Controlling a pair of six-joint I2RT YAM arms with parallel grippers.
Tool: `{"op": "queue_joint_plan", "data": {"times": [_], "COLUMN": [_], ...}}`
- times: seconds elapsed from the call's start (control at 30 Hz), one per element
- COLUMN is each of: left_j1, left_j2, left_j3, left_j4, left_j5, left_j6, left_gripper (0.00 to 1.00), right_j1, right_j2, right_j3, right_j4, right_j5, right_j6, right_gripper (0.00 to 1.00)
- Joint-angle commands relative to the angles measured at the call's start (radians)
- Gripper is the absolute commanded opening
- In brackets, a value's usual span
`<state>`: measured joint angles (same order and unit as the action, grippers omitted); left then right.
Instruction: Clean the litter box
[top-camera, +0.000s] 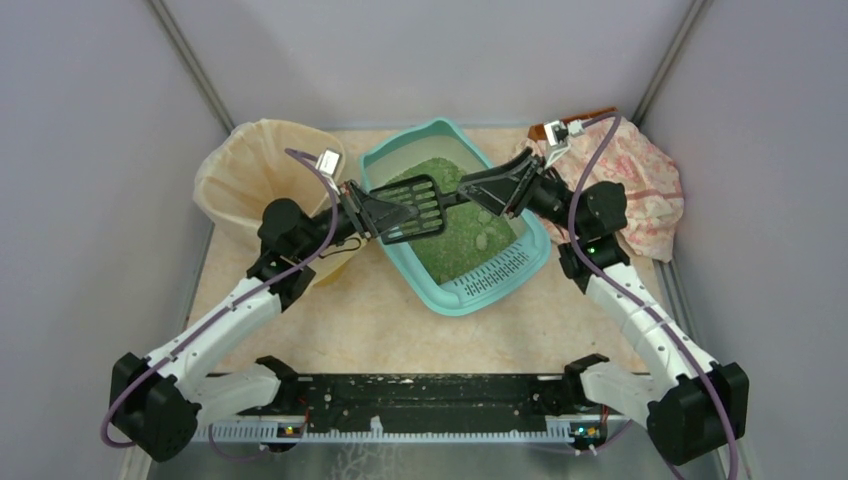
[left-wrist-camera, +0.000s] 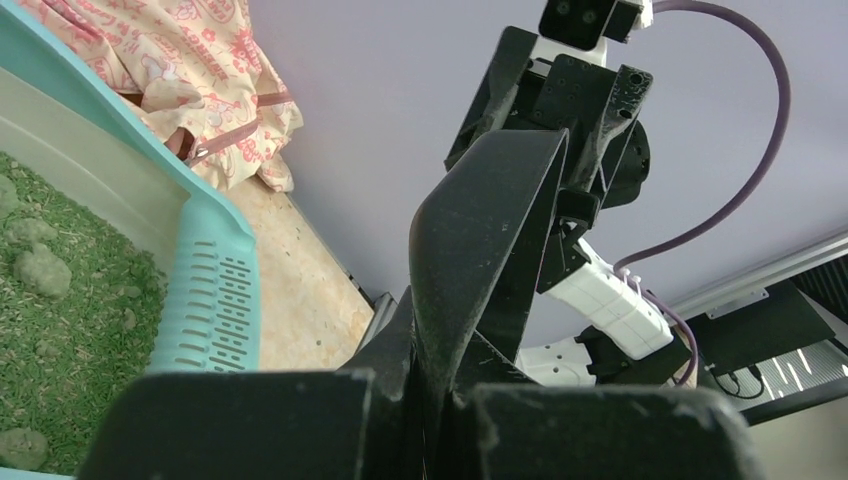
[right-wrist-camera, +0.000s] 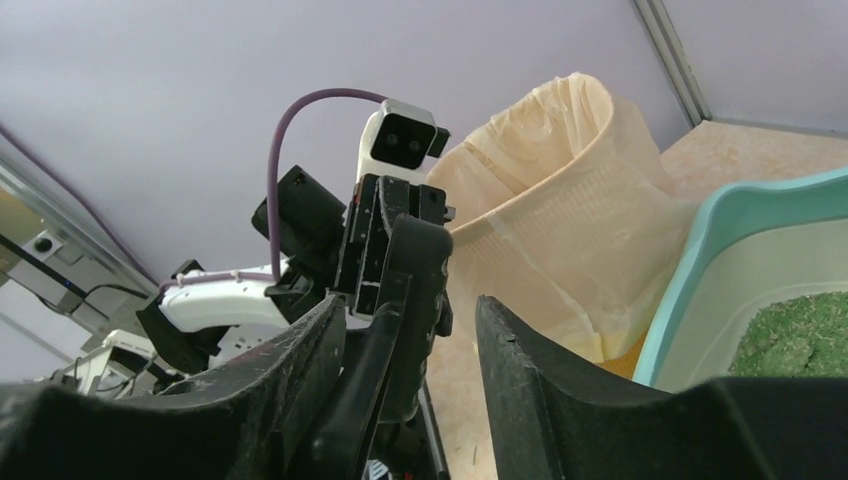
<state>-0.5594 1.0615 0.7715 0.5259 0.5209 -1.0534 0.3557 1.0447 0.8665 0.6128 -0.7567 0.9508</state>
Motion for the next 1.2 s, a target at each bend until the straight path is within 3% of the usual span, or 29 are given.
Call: {"op": "queue_joint_plan", "data": {"times": [0.0,0.4,0.63,0.73,0.77,0.8,0.87,0.9,1.07,1.17], "left_j1": [-0.003,-0.003,-0.004,-0.011,-0.015,-0.019,-0.019,-0.019,-0.019,-0.018], "left_j2": [-0.023,-0.020,-0.015,-0.011,-0.008,-0.008,-0.016,-0.025,-0.078,-0.161], "left_j3": [0.007,0.010,0.005,0.029,0.045,0.062,0.098,0.119,0.218,0.196], "left_j4": [0.040,0.053,0.072,0.058,0.031,-0.005,-0.113,-0.180,-0.629,-0.736], "left_j5": [-0.038,-0.077,-0.059,-0.022,-0.011,-0.002,-0.006,-0.031,-0.320,-0.498], "left_j6": [0.007,0.004,-0.008,0.010,0.030,0.055,0.126,0.177,0.466,0.541], "left_gripper": [0.00,0.00,0.00,0.00,0.08,0.22,0.63,0.72,0.75,0.72], "right_j1": [0.018,0.019,0.019,0.019,0.019,0.019,0.018,0.015,-0.115,-0.214], "right_j2": [-0.019,-0.066,-0.058,-0.064,-0.064,-0.063,-0.061,-0.060,0.012,0.039], "right_j3": [0.033,0.018,-0.018,-0.030,-0.032,-0.031,-0.025,-0.018,0.053,0.106], "right_j4": [0.083,0.057,0.106,0.090,0.089,0.091,0.092,0.095,0.230,0.206], "right_j5": [0.015,0.043,0.042,0.062,0.064,0.065,0.075,0.079,0.020,0.013], "right_j6": [0.004,-0.029,-0.012,-0.030,-0.032,-0.028,-0.020,-0.013,0.170,0.195], "right_gripper": [0.46,0.34,0.00,0.00,0.00,0.00,0.00,0.00,0.00,0.00]}}
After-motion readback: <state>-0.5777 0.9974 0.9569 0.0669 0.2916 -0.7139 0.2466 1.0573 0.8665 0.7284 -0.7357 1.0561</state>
